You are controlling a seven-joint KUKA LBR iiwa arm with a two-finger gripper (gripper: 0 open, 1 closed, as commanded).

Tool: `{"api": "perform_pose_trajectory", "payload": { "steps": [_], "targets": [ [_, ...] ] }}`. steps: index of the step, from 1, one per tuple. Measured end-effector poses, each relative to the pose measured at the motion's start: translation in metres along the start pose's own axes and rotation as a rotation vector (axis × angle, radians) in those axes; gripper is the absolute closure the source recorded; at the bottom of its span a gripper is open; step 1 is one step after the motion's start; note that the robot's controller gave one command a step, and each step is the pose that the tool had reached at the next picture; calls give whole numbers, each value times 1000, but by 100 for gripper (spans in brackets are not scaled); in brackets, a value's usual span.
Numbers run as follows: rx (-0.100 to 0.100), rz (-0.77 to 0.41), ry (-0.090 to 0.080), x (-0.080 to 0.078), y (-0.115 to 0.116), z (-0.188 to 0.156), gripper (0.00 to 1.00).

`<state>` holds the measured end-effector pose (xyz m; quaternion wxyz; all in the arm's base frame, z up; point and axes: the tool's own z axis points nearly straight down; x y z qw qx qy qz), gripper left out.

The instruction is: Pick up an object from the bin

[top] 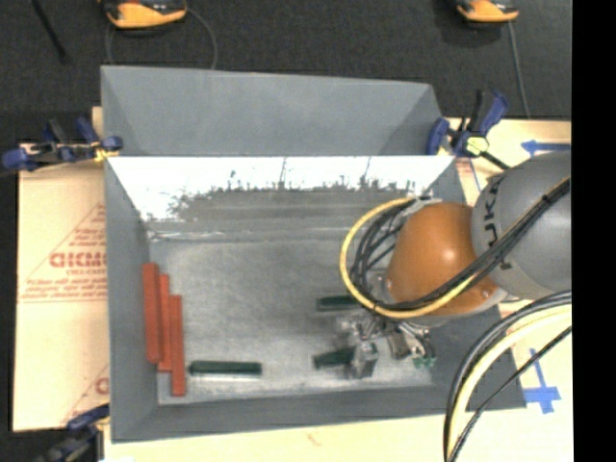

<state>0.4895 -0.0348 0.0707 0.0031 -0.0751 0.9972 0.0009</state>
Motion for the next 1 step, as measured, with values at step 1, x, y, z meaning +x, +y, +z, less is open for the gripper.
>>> {"api": "perform_pose_trajectory", "payload": {
  "steps": [1],
  "targets": [
    [2,89,-7,-31,9,-151,100]
  ]
}}
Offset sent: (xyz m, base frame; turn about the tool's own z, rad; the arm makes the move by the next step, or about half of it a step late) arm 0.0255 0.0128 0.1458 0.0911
